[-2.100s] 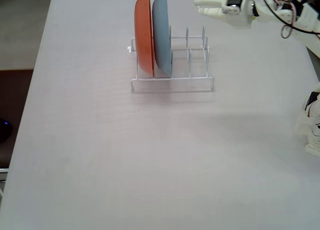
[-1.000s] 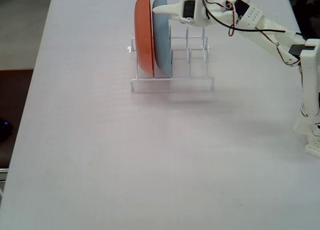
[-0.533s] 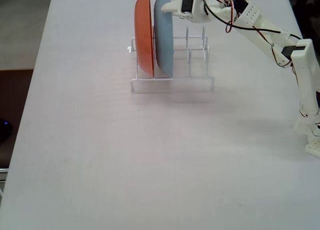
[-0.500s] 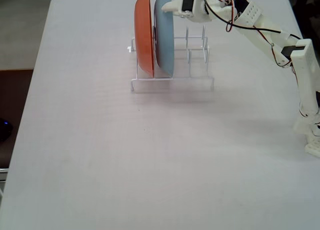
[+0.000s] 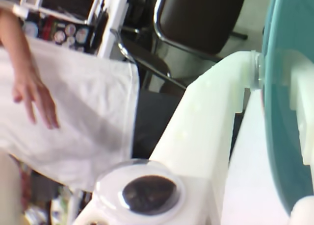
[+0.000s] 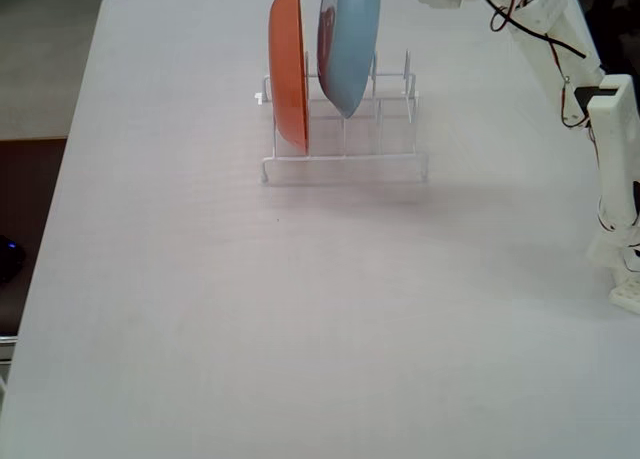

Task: Would you please take all the plates for me?

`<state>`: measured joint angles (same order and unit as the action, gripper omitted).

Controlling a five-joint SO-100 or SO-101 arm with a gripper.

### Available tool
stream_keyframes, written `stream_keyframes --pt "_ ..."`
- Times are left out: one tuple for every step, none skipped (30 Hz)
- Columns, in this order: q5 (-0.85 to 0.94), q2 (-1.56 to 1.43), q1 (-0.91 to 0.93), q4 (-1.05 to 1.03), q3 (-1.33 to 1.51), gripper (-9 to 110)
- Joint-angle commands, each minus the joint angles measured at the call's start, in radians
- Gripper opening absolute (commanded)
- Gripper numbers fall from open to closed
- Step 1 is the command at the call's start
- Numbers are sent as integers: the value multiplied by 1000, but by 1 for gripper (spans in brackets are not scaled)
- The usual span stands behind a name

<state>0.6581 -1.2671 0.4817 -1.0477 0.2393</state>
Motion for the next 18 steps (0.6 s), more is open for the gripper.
stream_keyframes --pt "-18 -212 2 -15 -74 -1" --pt "-21 -235 -6 -23 -74 -1" --pt "-25 -256 -14 -32 -74 -1" --pt "-25 -278 -20 -37 -67 -1" --pt "-25 -305 -31 -37 -54 -1" --pt "-25 -331 -44 -37 -38 -1" --pt "-21 -353 -54 -37 -26 -1" --pt "-20 -376 -64 -37 -15 -1" --pt "-20 -399 -78 -37 -5 -1" --pt "-23 -420 -95 -37 6 -1" --pt "-28 -442 -115 -37 14 -1" --pt "-38 -460 -138 -37 17 -1" --pt "-51 -477 -164 -37 18 -1" --pt "-66 -492 -192 -38 18 -1" --pt "-84 -506 -224 -40 18 -1" --pt "-101 -515 -258 -40 18 -1" --pt "-120 -526 -295 -40 18 -1" --pt "-135 -535 -334 -40 18 -1"
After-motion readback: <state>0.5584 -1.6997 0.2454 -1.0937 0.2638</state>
